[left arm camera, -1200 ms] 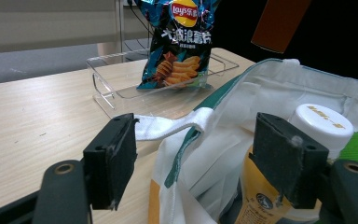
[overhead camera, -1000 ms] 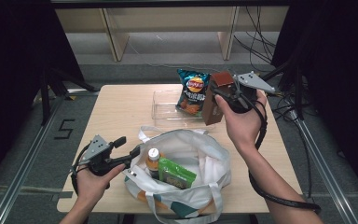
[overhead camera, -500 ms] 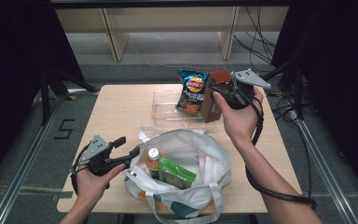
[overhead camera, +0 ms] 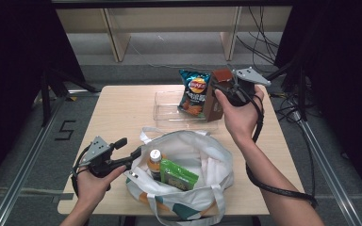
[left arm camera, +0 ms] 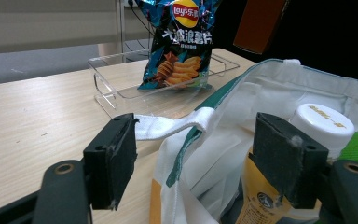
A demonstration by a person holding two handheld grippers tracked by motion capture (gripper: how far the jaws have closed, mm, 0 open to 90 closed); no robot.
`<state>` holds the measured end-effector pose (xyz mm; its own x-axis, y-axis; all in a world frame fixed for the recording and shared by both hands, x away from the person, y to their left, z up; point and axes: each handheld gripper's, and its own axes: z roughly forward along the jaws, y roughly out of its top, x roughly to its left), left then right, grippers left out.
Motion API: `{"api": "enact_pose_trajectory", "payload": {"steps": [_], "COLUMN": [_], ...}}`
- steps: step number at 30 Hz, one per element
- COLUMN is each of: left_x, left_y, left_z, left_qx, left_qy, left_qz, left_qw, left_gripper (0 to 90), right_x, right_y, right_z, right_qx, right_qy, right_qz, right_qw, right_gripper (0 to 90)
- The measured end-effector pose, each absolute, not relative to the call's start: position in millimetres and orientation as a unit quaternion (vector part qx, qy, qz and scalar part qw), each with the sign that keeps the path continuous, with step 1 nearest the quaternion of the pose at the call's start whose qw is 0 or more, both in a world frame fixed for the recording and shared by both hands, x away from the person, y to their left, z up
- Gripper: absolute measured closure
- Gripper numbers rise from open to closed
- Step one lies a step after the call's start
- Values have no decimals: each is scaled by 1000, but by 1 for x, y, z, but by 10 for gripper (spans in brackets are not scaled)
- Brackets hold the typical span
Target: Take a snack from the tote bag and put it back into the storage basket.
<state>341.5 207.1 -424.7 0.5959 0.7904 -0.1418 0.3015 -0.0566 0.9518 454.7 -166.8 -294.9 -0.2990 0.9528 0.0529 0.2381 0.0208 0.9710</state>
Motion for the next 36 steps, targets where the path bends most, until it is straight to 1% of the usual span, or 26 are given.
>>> {"api": "enact_pose_trajectory", "payload": {"steps": [2,6,7,14,15,21,27,31,36], "left_x": [341,341,341,341,341,341,341,341,341], "left_y": [207,207,207,208,208,208,208,208,208], "left_z": [-425,-425,-425,-425,-425,-425,-425,-425,-425], "left_qx": [694,694,694,694,694,694,694,694,694], "left_qy": [393,393,393,393,393,393,394,394,394], "left_qz": [217,218,217,218,217,217,217,217,217], "left_qw": [562,562,562,563,563,563,562,562,562], "left_gripper": [300,300,300,300,300,300,300,300,300], "right_x": [455,459,459,466,467,472,478,480,484], "right_y": [-166,-167,-166,-165,-165,-164,-165,-163,-165], "right_z": [-295,-296,-295,-297,-297,-300,-303,-304,-306], "right_qx": [488,481,491,484,491,496,494,502,505], "right_qy": [620,622,619,620,619,618,621,619,617], "right_qz": [512,509,509,506,505,503,496,498,493], "right_qw": [341,350,342,353,347,346,352,342,347], "right_gripper": [391,391,391,391,391,390,390,390,390]}}
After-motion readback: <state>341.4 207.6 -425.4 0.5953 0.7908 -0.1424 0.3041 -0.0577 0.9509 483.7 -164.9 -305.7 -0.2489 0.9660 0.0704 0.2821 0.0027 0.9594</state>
